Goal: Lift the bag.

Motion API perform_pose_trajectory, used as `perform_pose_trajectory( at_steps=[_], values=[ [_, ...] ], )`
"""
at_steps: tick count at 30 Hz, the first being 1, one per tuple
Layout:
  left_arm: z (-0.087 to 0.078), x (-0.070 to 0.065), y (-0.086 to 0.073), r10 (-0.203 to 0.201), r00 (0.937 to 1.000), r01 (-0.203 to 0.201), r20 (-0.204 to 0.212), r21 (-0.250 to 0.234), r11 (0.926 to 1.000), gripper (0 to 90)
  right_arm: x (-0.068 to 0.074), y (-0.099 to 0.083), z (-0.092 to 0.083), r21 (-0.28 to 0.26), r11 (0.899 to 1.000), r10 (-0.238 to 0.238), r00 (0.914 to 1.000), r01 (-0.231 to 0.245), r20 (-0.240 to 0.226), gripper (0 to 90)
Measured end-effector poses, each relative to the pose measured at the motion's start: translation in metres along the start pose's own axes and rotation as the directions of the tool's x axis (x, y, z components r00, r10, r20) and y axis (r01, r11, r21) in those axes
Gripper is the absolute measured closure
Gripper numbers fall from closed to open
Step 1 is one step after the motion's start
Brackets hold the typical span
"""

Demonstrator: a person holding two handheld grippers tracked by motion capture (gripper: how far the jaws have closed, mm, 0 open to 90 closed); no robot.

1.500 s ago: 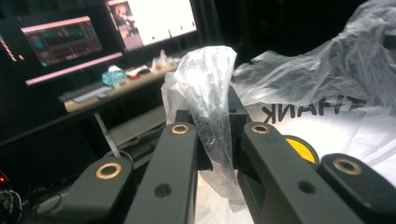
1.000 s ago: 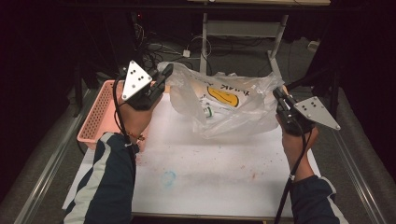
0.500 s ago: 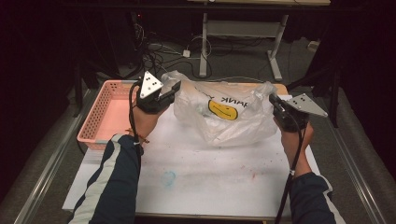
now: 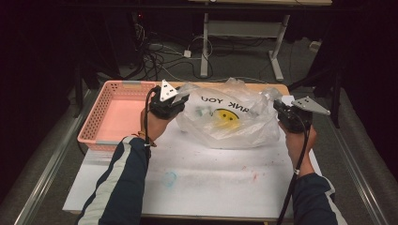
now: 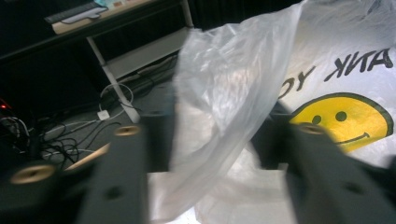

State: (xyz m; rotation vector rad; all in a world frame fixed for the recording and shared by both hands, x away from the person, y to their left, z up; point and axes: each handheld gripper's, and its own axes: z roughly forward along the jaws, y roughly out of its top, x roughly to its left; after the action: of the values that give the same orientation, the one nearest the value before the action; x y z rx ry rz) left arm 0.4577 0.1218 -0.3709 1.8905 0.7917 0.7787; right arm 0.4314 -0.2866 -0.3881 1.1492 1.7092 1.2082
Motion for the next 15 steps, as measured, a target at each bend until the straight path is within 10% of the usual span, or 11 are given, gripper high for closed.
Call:
perform_pose_trajectory(
  at_steps=[6,15],
  values=[
    [-0.005,0.007,-0.002,0.010,0.9998,-0.010,0.015,-0.006,0.9999,80.8,0.006,0.006,-0.007,-0.019,0.999,-0.029,0.9992,0.028,-0.027,72.7],
    [-0.022,0.022,-0.004,-0.019,0.9993,0.018,-0.031,-0.035,0.9992,84.5,0.019,0.014,-0.017,-0.013,0.995,-0.100,0.9930,0.099,-0.063,50.0]
  ],
)
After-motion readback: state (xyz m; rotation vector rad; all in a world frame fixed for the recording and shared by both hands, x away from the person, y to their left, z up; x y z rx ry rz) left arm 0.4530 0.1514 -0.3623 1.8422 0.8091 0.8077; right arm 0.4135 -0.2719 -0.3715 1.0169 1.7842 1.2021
